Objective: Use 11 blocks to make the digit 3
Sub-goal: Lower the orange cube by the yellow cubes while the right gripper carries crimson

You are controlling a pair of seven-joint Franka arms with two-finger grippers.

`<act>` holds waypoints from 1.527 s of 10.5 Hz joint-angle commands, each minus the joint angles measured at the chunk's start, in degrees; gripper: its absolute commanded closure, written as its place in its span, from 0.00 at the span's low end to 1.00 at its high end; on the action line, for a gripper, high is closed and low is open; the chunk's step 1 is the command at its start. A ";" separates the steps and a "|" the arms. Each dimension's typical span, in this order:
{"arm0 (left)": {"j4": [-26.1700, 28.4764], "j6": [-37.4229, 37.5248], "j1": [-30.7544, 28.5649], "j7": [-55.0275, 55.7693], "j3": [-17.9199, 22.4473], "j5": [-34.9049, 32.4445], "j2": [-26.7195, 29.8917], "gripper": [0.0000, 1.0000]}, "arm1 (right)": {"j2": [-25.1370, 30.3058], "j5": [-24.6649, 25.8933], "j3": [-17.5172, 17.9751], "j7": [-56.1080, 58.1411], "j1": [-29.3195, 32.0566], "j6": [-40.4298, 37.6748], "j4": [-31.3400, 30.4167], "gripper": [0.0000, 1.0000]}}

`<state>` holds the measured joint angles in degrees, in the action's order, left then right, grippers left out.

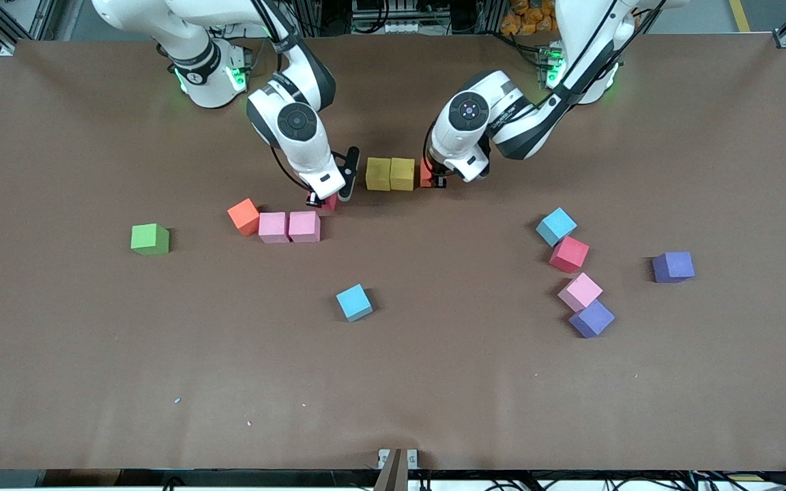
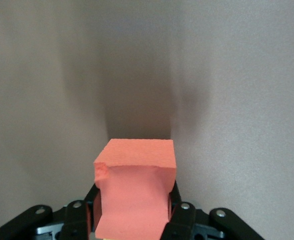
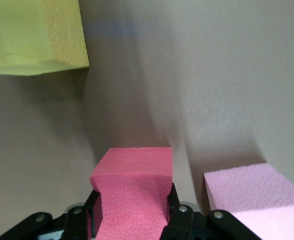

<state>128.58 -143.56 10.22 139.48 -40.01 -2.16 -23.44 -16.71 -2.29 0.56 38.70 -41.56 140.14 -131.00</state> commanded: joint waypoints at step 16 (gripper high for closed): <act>0.53 -3.48 1.21 0.53 0.11 -2.93 -1.26 1.00 | 5.63 -12.91 0.49 -37.61 5.96 -4.02 3.99 1.00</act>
<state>129.17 -146.27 11.20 139.45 -40.03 -3.66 -24.49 -11.95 -13.96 0.10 6.22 -36.08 135.03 -126.79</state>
